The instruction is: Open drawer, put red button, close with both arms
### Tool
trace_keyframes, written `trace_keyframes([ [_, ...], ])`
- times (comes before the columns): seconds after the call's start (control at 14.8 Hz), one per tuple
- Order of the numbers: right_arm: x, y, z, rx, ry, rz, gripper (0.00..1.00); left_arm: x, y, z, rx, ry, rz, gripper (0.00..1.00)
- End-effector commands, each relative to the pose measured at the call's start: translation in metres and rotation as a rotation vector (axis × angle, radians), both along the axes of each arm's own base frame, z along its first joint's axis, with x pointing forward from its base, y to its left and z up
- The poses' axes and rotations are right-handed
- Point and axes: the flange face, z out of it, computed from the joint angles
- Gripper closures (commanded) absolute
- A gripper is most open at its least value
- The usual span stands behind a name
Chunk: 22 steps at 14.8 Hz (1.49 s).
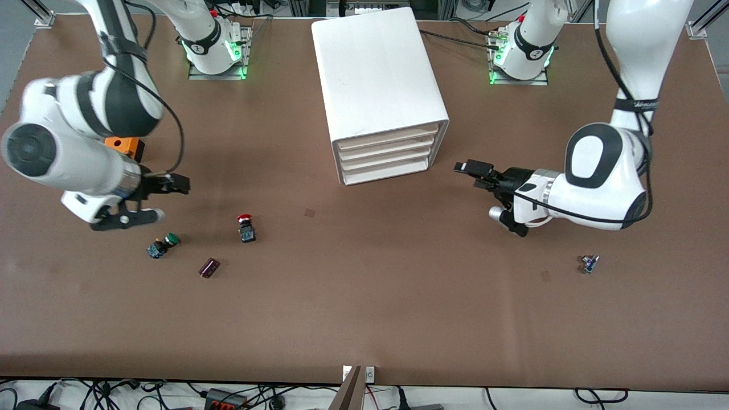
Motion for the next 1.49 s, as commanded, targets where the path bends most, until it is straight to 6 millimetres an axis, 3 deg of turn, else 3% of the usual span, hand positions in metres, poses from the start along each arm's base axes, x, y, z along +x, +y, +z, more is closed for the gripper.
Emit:
trace_keyframes([
  [0.0, 0.015, 0.021, -0.035, -0.004, -0.006, 0.040, 0.00, -0.016, -0.016, -0.028, -0.150, 0.022, 0.026, 0.00],
  [0.2, 0.020, 0.049, -0.079, 0.019, -0.010, 0.123, 0.00, -0.028, -0.016, -0.091, -0.272, -0.069, -0.089, 0.00],
  [0.41, 0.023, 0.060, -0.127, 0.020, 0.001, 0.144, 0.00, -0.046, -0.024, -0.117, -0.357, -0.086, -0.096, 0.00],
  [0.54, 0.023, 0.066, -0.153, 0.026, 0.004, 0.151, 0.00, -0.065, -0.049, -0.128, -0.401, -0.060, -0.138, 0.06],
  [0.68, 0.023, 0.073, -0.169, 0.030, 0.000, 0.162, 0.00, -0.075, -0.068, -0.136, -0.440, -0.052, -0.163, 0.20],
  [0.81, 0.018, 0.089, -0.178, 0.028, 0.000, 0.190, 0.00, -0.082, -0.080, -0.149, -0.481, -0.044, -0.162, 0.29],
  [0.95, 0.016, 0.090, -0.184, 0.026, 0.007, 0.194, 0.00, -0.091, -0.085, -0.163, -0.503, -0.033, -0.173, 0.46],
  [1.15, 0.018, 0.092, -0.192, 0.029, -0.009, 0.196, 0.00, -0.097, -0.087, -0.166, -0.525, -0.047, -0.190, 0.96],
  [1.42, 0.026, 0.097, -0.202, 0.032, -0.021, 0.199, 0.00, -0.090, -0.083, -0.165, -0.529, -0.056, -0.173, 0.99],
])
